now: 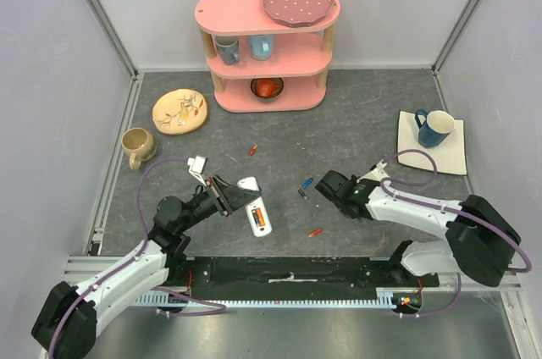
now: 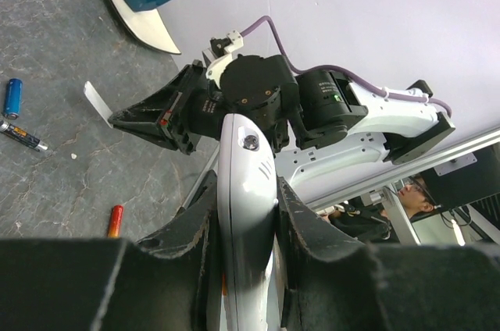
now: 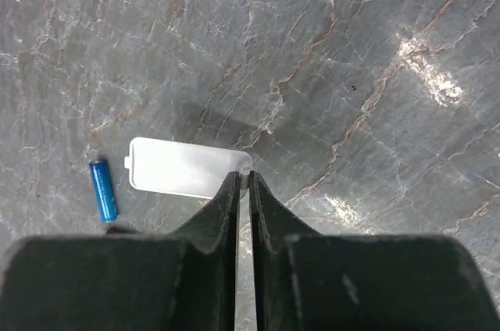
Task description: Load the batteries into the remote control
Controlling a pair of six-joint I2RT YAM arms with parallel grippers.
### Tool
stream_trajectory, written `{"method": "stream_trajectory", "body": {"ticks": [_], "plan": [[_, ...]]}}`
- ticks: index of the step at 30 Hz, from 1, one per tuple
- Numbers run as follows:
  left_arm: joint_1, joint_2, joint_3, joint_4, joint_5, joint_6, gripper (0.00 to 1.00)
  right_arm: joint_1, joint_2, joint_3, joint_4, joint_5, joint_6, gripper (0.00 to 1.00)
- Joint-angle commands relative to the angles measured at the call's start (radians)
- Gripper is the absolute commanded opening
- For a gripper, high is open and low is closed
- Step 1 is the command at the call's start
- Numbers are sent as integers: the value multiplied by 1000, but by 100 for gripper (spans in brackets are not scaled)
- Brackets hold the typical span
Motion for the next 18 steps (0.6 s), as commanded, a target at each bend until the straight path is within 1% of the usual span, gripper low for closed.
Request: {"method": "stream_trajectory", "body": {"ticks": [1, 3, 4, 6, 7, 10, 11, 12, 13, 15, 16, 18], "plan": [[0, -16, -49, 14, 3, 5, 2, -1, 51, 46, -87, 57, 99, 19], [0, -17, -49, 8, 3, 7, 2, -1, 59, 48, -86, 58, 91, 24], [0, -19, -49, 3, 4, 8, 2, 0, 59, 45, -86, 57, 93, 29], [0, -17, -49, -7, 3, 10, 2, -1, 56, 42, -84, 52, 90, 33], [0, -17, -49, -9, 0, 11, 2, -1, 58, 43, -84, 51, 85, 38], [0, -5, -49, -3, 3, 10, 2, -1, 42, 66, -84, 52, 30, 44], [0, -5, -46, -3, 4, 11, 2, -1, 9, 101, -78, 73, -73, 47], [0, -5, -44, -4, 4, 11, 2, -1, -5, 114, -72, 84, -117, 48], [0, -5, -43, -7, 4, 13, 2, -3, -22, 137, -52, 95, -231, 54], [0, -3, -40, -15, 6, 16, 2, -3, -70, 152, -17, 117, -373, 61], [-1, -2, -40, -18, 6, 18, 2, -1, -85, 160, 47, 118, -565, 66], [0, 0, -40, -18, 4, 18, 2, -18, -111, 160, 156, 21, -843, 70]]}}
